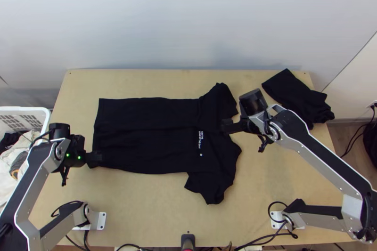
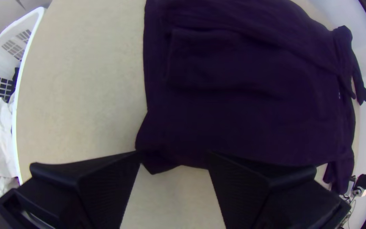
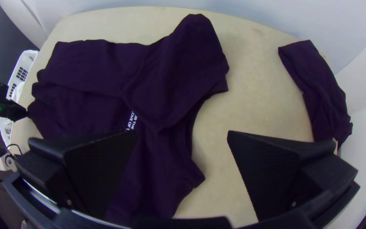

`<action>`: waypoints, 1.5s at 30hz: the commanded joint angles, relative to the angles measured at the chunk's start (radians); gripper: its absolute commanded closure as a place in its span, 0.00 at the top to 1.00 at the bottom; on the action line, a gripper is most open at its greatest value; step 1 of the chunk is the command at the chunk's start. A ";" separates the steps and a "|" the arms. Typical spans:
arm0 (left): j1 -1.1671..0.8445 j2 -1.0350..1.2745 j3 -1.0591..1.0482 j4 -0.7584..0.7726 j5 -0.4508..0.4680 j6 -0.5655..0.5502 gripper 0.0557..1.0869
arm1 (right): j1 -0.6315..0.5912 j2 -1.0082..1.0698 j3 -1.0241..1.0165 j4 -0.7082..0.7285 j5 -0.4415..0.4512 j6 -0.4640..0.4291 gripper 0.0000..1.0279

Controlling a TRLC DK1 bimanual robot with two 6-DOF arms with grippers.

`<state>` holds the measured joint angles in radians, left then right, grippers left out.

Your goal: Fold the t-shirt

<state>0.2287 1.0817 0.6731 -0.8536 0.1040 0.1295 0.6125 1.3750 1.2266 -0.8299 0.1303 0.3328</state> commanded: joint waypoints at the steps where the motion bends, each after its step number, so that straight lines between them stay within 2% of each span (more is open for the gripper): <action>1: 0.009 -0.055 -0.095 0.100 -0.052 0.012 0.74 | 0.015 -0.042 -0.026 -0.032 0.000 0.005 0.96; 12: 0.044 -0.035 -0.106 0.134 -0.056 0.001 0.72 | 0.027 -0.067 -0.076 -0.035 0.000 0.006 0.96; 15: 0.029 -0.017 -0.109 0.145 -0.050 -0.002 0.56 | 0.027 -0.065 -0.073 -0.035 0.000 0.006 0.96; 21: 0.004 0.034 -0.115 0.163 -0.050 -0.014 0.54 | 0.027 -0.067 -0.070 -0.038 0.000 0.005 0.96; 24: -0.008 0.024 -0.118 0.179 -0.044 -0.011 0.26 | 0.032 -0.063 -0.058 -0.052 -0.001 0.005 0.96; 27: -0.012 -0.003 -0.118 0.182 -0.035 -0.011 0.04 | 0.062 -0.050 -0.033 -0.103 -0.014 0.002 0.96; 30: -0.012 -0.023 -0.116 0.182 -0.030 -0.019 0.04 | 0.076 -0.033 -0.019 -0.146 -0.132 0.017 0.96; 33: -0.012 -0.026 -0.095 0.182 -0.030 -0.034 0.04 | 0.142 -0.030 -0.039 -0.202 -0.210 0.022 0.96; 37: -0.012 -0.028 -0.060 0.180 -0.030 -0.044 0.04 | 0.244 -0.037 -0.121 -0.267 -0.244 0.003 0.96; 45: -0.012 -0.011 -0.026 0.195 -0.030 -0.060 0.04 | 0.339 -0.036 -0.167 -0.304 -0.397 -0.005 0.90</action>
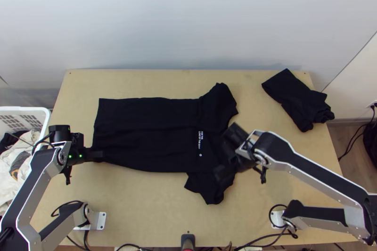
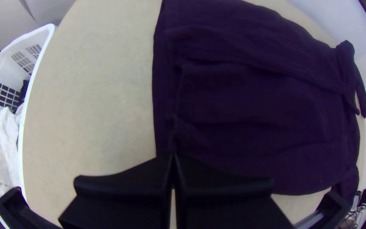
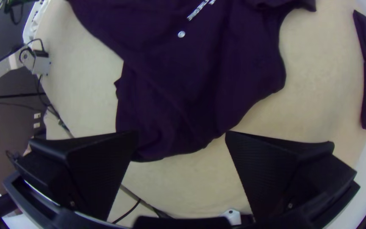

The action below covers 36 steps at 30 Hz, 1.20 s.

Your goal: Fold the t-shirt

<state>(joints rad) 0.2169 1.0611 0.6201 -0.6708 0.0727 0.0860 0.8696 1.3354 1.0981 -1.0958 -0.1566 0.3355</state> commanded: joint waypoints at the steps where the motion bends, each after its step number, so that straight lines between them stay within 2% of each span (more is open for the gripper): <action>1: -0.001 0.010 0.027 0.017 0.001 -0.020 0.04 | 0.092 0.010 -0.041 -0.039 -0.124 -0.006 0.90; 10: 0.004 0.011 0.024 0.027 -0.002 -0.017 0.04 | 0.203 0.136 -0.098 -0.035 -0.253 -0.018 0.91; 16: 0.002 0.016 0.029 0.034 -0.001 -0.017 0.04 | 0.255 0.220 -0.038 0.001 -0.274 -0.010 0.91; 22: 0.001 0.034 0.029 0.051 -0.001 -0.020 0.04 | 0.256 0.280 -0.058 0.048 -0.276 -0.001 0.90; 24: 0.001 0.039 0.029 0.051 -0.001 -0.020 0.04 | 0.256 0.289 -0.080 0.086 -0.274 0.002 0.77; 25: 0.001 0.040 0.029 0.051 -0.001 -0.020 0.04 | 0.255 0.292 -0.090 0.111 -0.273 0.010 0.66; 27: 0.001 0.043 0.029 0.053 -0.002 -0.019 0.04 | 0.249 0.292 -0.113 0.162 -0.264 0.014 0.36; 28: 0.002 0.043 0.030 0.053 -0.001 -0.017 0.04 | 0.244 0.292 -0.116 0.175 -0.253 0.013 0.15; 32: 0.012 0.043 0.038 0.053 -0.001 -0.009 0.04 | 0.200 0.249 -0.126 0.189 -0.236 0.010 0.06; 36: 0.016 0.042 0.050 0.051 -0.001 -0.005 0.04 | 0.115 0.162 -0.104 0.186 -0.221 0.013 0.03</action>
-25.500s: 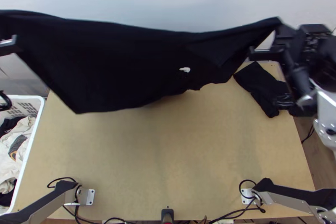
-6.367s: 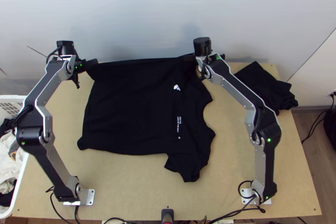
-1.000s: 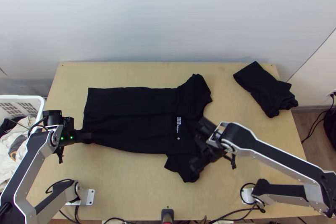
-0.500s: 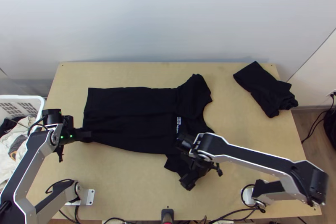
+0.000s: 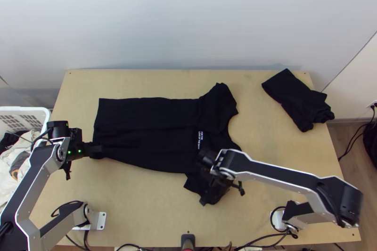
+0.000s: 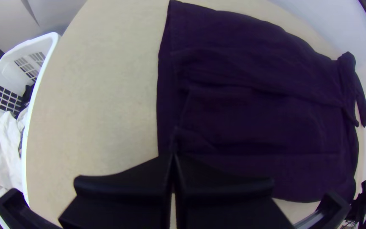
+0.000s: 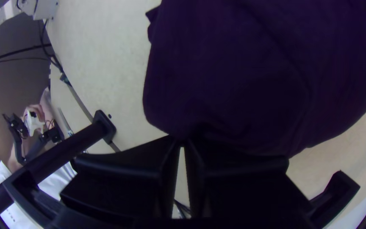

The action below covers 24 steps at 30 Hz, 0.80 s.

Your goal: Fold the t-shirt

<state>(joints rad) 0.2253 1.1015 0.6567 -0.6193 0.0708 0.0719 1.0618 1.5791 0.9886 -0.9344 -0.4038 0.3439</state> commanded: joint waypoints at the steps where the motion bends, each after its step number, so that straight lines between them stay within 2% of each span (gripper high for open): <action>1: 0.008 0.000 0.018 0.000 0.001 0.009 0.04 | -0.102 -0.099 0.019 0.016 0.034 0.004 0.03; 7: -0.003 -0.017 0.055 -0.030 0.012 -0.003 0.04 | -0.261 -0.154 0.122 -0.030 0.060 0.003 0.03; 15: -0.030 -0.049 0.126 -0.120 0.087 -0.020 0.04 | -0.462 -0.093 0.311 -0.047 0.060 0.003 0.03; 24: 0.042 0.112 0.248 0.001 0.086 -0.095 0.04 | -0.619 0.045 0.538 -0.061 0.060 -0.003 0.03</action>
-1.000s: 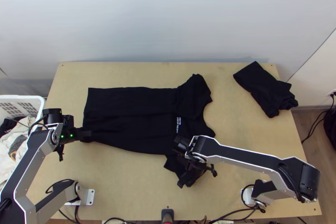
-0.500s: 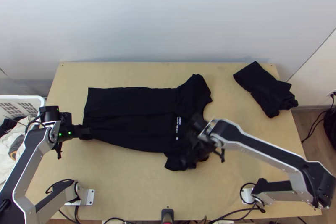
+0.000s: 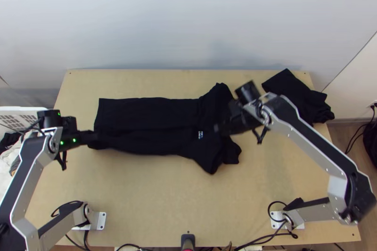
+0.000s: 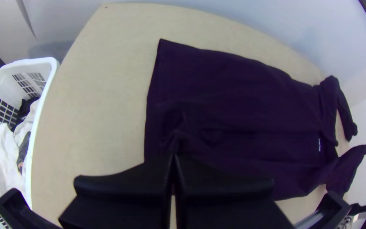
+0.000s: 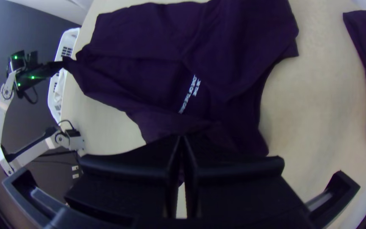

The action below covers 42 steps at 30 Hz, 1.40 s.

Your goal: Fold the t-shirt

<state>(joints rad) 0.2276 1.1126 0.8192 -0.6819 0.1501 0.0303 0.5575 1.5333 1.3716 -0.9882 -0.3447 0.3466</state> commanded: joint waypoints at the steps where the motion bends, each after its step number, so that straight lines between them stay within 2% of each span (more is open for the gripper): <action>1: 0.042 0.122 0.092 0.093 0.006 -0.067 0.04 | -0.120 0.111 0.173 -0.007 0.001 -0.006 0.03; 4: 0.049 0.184 0.123 0.182 -0.004 -0.102 0.04 | -0.153 0.176 0.230 -0.007 0.001 -0.017 0.03; 12: 0.027 0.377 0.273 0.286 -0.035 -0.161 0.04 | -0.231 0.373 0.443 -0.007 0.001 -0.011 0.03; 24: -0.070 0.569 0.479 0.331 -0.057 -0.204 0.04 | -0.229 0.553 0.672 -0.007 0.016 0.014 0.03; 34: -0.070 0.671 0.485 0.370 -0.084 -0.211 0.04 | -0.248 0.688 0.813 -0.010 0.033 0.040 0.03; 42: -0.042 0.694 0.475 0.397 -0.084 -0.207 0.04 | -0.240 0.760 0.851 -0.010 0.038 0.054 0.03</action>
<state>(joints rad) 0.1719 1.7767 1.2964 -0.3019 0.0681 -0.1795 0.3111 2.2269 2.1792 -0.9993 -0.3103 0.3901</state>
